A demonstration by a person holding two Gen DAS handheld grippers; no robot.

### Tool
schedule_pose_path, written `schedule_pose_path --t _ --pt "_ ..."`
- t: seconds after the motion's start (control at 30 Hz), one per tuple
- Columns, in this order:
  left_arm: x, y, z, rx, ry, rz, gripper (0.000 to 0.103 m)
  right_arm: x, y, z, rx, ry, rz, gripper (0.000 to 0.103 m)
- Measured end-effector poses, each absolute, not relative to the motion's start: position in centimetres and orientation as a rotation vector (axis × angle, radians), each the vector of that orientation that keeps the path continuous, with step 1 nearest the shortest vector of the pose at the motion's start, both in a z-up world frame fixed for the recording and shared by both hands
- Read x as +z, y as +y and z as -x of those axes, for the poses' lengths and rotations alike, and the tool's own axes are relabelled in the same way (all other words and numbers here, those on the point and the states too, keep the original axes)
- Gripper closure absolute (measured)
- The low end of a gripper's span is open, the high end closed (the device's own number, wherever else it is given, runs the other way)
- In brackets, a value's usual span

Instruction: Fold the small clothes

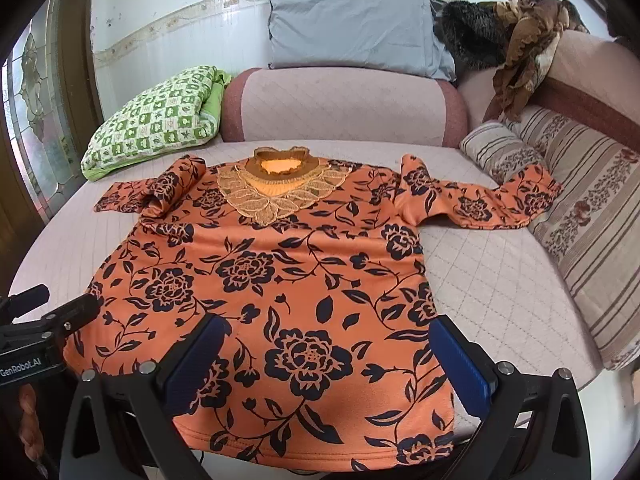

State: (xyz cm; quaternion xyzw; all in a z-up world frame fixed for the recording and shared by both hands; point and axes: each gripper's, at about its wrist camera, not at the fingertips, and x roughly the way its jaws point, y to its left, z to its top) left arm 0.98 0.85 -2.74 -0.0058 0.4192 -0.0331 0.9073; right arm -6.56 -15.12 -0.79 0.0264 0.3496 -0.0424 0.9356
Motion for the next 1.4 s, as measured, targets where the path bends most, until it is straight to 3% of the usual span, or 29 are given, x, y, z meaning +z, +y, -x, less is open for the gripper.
schedule_pose_path --t 0.33,0.53,0.77,1.07,1.1,1.13,1.17,1.23,1.4 --pt "-4.6 0.5 -4.2 -0.138 0.920 0.046 0.000 -0.9 -22.8 2.6 -0.046 0.750 -0.258 0.000" --pt "-7.7 -0.7 -9.7 -0.163 0.987 -0.027 0.000 -1.8 -39.9 -2.7 -0.175 0.635 -0.649 0.000" --pt "-11.0 -1.4 -13.3 -0.220 1.059 -0.006 0.000 -6.7 -55.7 -8.8 -0.398 0.671 -0.962 0.003" --pt "-12.0 -0.4 -14.7 -0.195 0.992 0.012 0.000 -6.8 -60.9 -16.0 -0.590 0.686 -0.850 0.027" --pt "-12.3 -0.1 -14.9 -0.190 0.993 0.014 0.000 -6.9 -61.0 -16.8 -0.611 0.685 -0.840 0.035" --pt "-12.6 0.1 -14.9 -0.186 0.993 0.010 0.000 -7.0 -61.0 -17.9 -0.623 0.689 -0.810 0.056" --pt "-12.8 0.2 -14.8 -0.183 0.990 0.001 0.000 -7.0 -61.1 -18.5 -0.634 0.698 -0.789 0.070" --pt "-13.0 0.4 -14.7 -0.185 0.981 -0.017 0.000 -7.4 -61.7 -19.8 -0.668 0.733 -0.766 0.091" --pt "-13.2 0.6 -15.1 -0.171 0.987 0.023 0.000 -4.2 -59.4 -21.4 -0.626 0.724 -0.590 0.096"
